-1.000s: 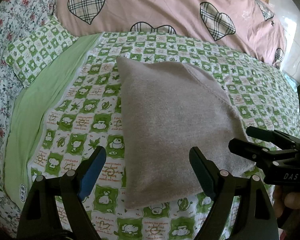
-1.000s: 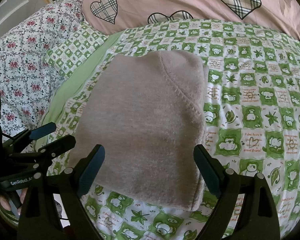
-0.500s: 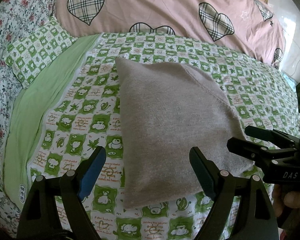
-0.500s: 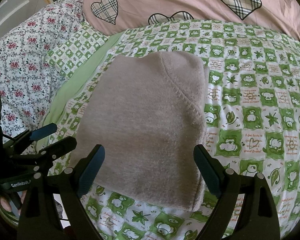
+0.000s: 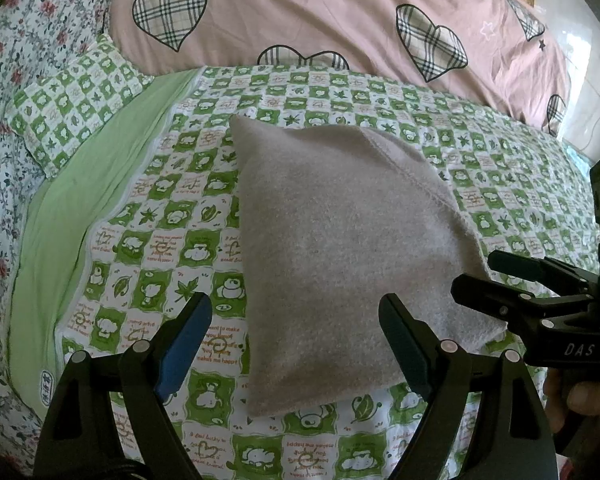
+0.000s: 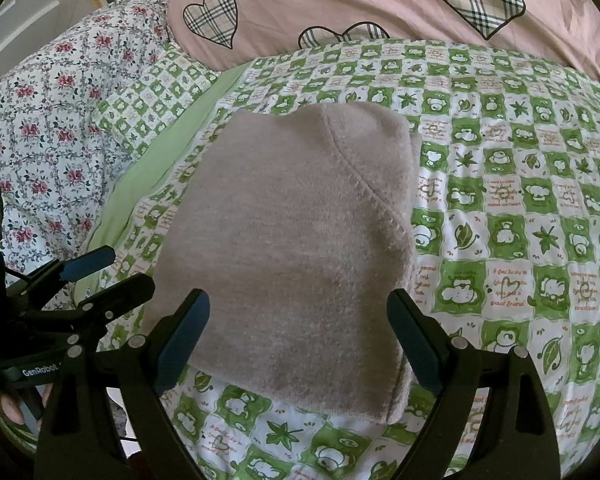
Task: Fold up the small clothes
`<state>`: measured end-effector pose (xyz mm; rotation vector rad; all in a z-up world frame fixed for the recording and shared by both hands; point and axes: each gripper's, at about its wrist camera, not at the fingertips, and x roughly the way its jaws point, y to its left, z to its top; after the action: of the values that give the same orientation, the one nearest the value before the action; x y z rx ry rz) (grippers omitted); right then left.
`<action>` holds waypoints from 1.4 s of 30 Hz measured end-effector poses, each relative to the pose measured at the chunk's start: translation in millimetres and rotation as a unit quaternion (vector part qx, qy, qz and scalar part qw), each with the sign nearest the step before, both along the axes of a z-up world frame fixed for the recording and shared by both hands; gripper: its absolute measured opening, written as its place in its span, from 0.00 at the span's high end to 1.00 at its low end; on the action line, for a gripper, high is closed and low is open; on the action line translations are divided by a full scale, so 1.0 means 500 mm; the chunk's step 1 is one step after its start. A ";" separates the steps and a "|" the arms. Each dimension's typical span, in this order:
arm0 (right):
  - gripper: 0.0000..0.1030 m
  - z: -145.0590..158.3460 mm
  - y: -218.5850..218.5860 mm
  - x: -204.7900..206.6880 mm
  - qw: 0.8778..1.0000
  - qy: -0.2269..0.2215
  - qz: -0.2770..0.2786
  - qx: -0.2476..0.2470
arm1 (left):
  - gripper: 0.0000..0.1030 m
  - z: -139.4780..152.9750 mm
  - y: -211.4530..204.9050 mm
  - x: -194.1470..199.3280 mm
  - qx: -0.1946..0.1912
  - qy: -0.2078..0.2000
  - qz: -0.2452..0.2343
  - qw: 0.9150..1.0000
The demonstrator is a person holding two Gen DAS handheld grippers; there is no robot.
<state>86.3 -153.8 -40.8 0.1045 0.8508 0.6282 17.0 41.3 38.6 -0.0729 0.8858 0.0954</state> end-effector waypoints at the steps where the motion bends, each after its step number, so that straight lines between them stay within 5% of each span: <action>1: 0.12 -0.001 0.000 -0.001 1.000 0.000 -0.001 0.000 | 0.17 0.000 0.000 0.000 0.000 0.000 0.000 1.000; 42: 0.12 0.007 -0.003 0.039 1.000 -0.006 -0.006 0.008 | 0.17 -0.012 0.020 0.042 0.014 0.010 0.003 1.000</action>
<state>105.9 -155.4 -37.2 0.1194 0.8334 0.6243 38.0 51.2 32.4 -0.0490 0.9040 0.1144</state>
